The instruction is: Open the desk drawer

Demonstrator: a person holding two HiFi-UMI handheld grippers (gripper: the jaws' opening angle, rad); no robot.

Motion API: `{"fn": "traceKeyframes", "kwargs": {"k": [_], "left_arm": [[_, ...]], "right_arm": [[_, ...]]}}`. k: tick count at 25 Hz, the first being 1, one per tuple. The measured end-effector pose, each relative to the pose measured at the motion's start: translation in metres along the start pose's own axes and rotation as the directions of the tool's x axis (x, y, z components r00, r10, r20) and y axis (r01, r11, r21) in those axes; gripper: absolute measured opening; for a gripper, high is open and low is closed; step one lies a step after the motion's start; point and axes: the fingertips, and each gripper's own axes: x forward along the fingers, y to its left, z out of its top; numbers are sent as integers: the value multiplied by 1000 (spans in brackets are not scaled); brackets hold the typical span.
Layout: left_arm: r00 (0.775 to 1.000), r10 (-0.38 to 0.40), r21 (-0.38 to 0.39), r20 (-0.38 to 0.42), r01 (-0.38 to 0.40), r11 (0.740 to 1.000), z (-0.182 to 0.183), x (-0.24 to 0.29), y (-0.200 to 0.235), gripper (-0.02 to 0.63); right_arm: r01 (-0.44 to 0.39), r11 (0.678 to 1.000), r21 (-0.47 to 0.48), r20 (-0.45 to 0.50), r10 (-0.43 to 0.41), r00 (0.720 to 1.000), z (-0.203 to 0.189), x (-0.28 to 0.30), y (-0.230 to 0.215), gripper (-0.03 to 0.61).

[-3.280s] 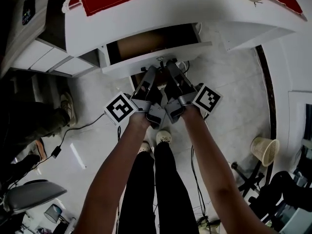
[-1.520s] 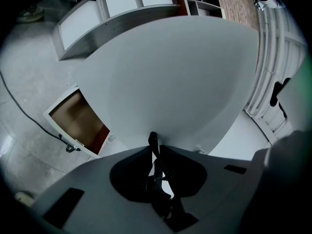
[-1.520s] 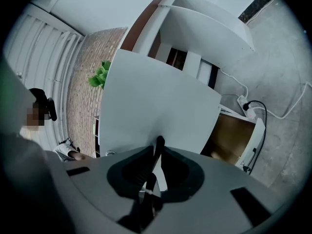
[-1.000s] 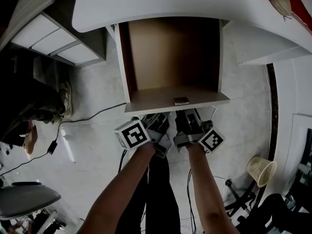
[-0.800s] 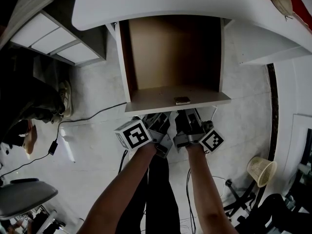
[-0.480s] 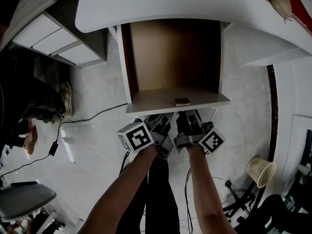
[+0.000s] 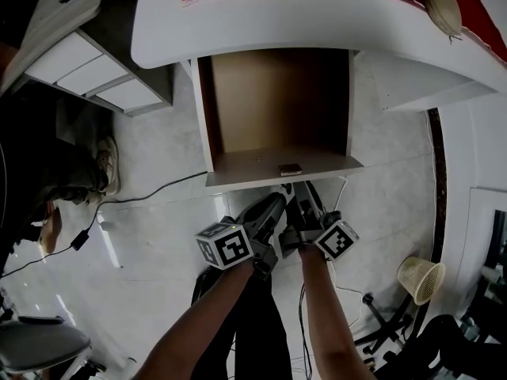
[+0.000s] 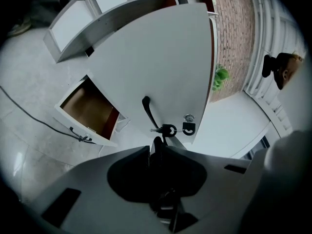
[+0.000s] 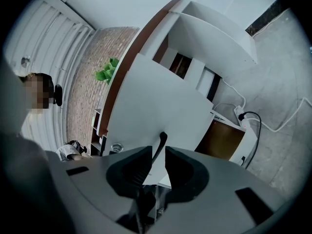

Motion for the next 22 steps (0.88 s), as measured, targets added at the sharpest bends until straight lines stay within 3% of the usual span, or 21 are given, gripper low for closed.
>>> {"fn": "traceKeyframes", "kwargs": {"k": [6, 13, 17, 22], "left_arm": [[999, 7, 23, -37, -6, 1000, -9, -18, -21, 51], [999, -6, 155, -48, 13, 988, 20, -33, -79, 49], [998, -11, 239, -60, 25, 971, 37, -41, -118, 37], [996, -11, 332, -91, 41, 942, 54, -54, -155, 12]], "right_arm": [[49, 999, -21, -16, -50, 999, -2, -28, 19, 71], [50, 987, -151, -23, -55, 998, 13, -35, 79, 67], [42, 956, -291, -53, -60, 997, 24, -29, 121, 21], [35, 913, -406, -74, -72, 995, 38, -19, 176, 17]]}}
